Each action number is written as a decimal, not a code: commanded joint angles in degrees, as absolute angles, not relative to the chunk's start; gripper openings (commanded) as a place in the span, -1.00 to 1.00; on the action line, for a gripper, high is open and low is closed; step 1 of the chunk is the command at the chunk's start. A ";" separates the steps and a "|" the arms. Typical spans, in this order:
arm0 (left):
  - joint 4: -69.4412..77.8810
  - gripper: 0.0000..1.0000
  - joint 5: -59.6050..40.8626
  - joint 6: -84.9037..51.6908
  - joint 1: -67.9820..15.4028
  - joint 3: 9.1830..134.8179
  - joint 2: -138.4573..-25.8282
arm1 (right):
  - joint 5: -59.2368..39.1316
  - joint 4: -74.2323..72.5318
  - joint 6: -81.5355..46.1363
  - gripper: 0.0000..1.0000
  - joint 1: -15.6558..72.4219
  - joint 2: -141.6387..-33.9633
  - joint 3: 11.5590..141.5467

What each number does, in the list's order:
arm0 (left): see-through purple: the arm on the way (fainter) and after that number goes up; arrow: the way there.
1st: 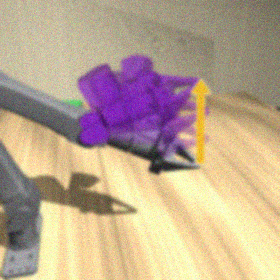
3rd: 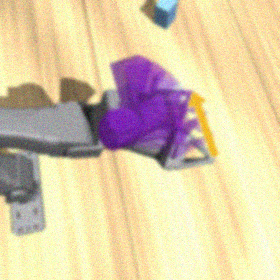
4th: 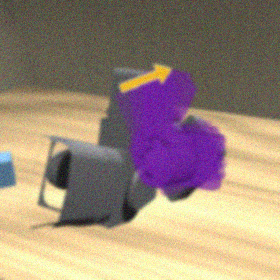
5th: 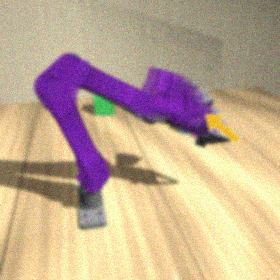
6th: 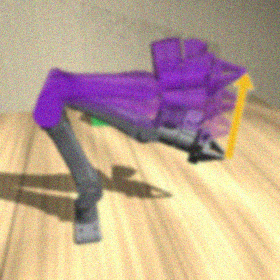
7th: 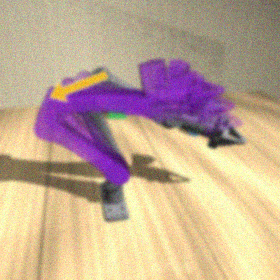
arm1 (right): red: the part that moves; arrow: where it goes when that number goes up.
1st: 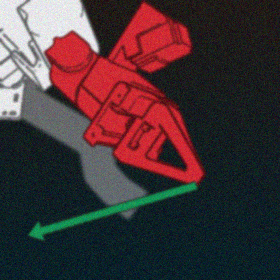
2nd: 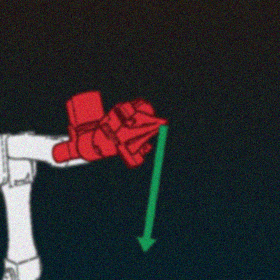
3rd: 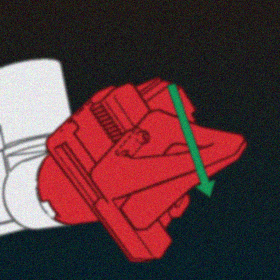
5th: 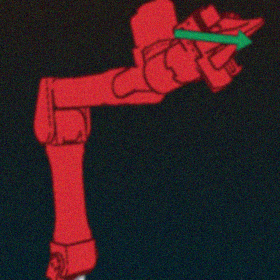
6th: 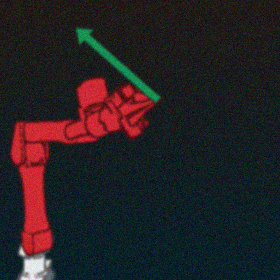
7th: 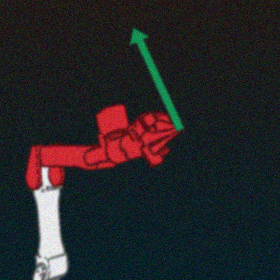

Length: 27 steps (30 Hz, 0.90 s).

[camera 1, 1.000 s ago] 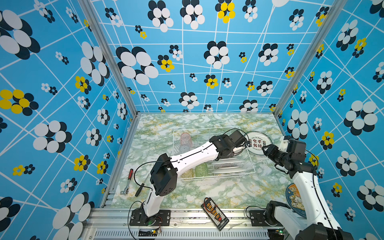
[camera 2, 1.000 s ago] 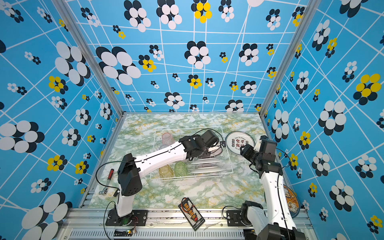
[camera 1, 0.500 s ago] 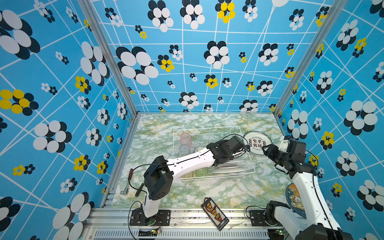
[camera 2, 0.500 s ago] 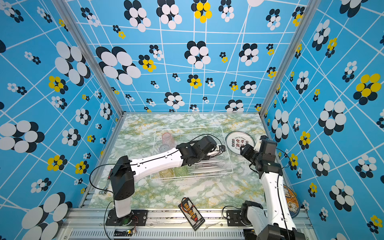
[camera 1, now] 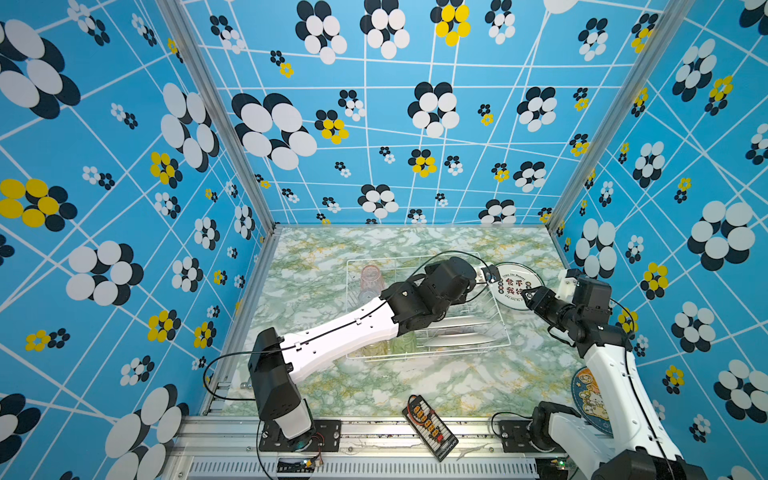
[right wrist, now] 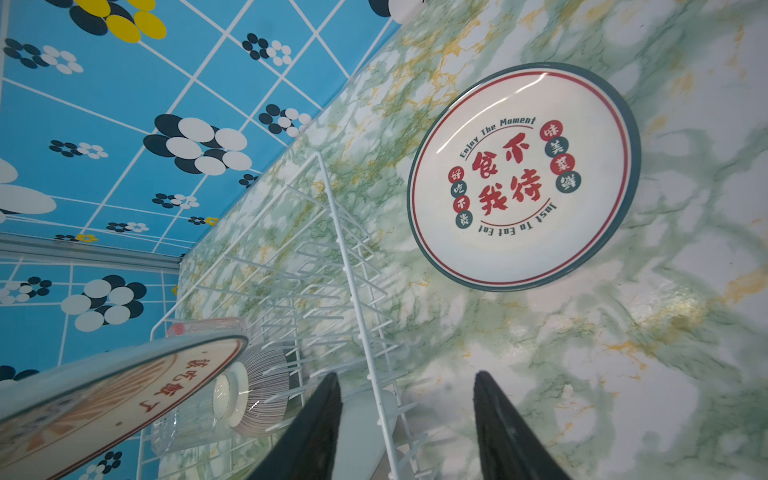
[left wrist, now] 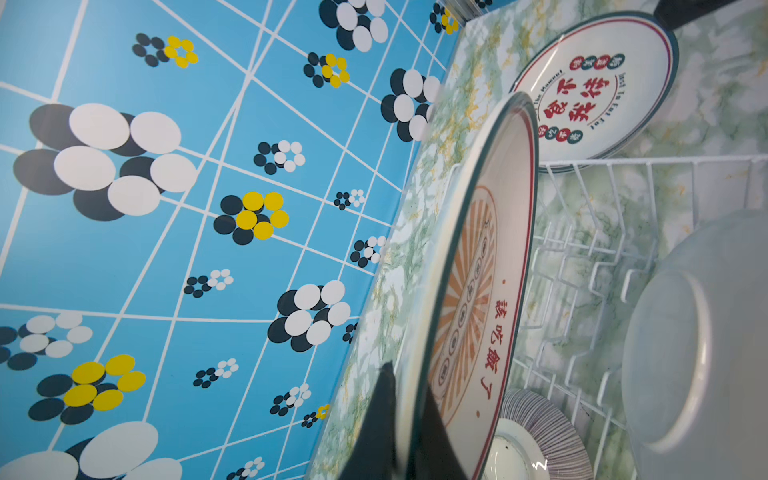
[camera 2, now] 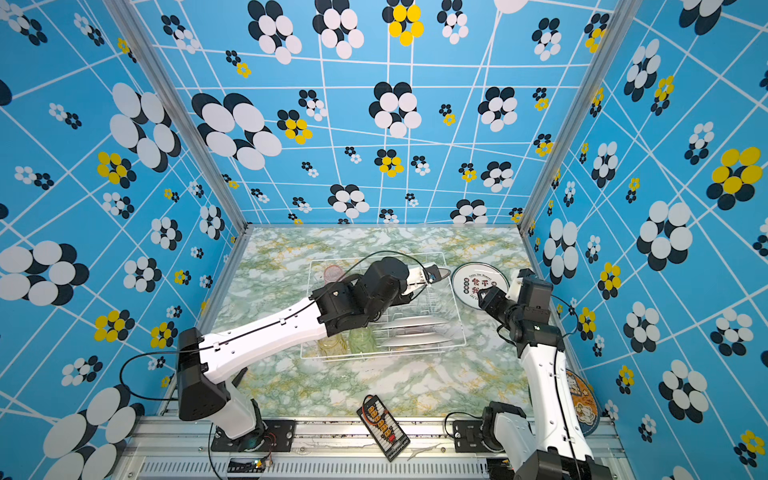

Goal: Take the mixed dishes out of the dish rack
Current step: 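Lift the orange-sunburst plate out of the rack with the left gripper, then grasp the raised plate's rim with the right gripper from the left gripper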

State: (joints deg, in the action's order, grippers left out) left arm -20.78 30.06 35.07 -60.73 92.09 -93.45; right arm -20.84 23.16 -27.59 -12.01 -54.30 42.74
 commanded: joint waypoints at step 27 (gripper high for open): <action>-8.17 -1.00 -39.16 -24.56 -29.88 85.52 -90.36 | -47.46 -18.15 -48.52 -0.22 0.68 -54.72 37.39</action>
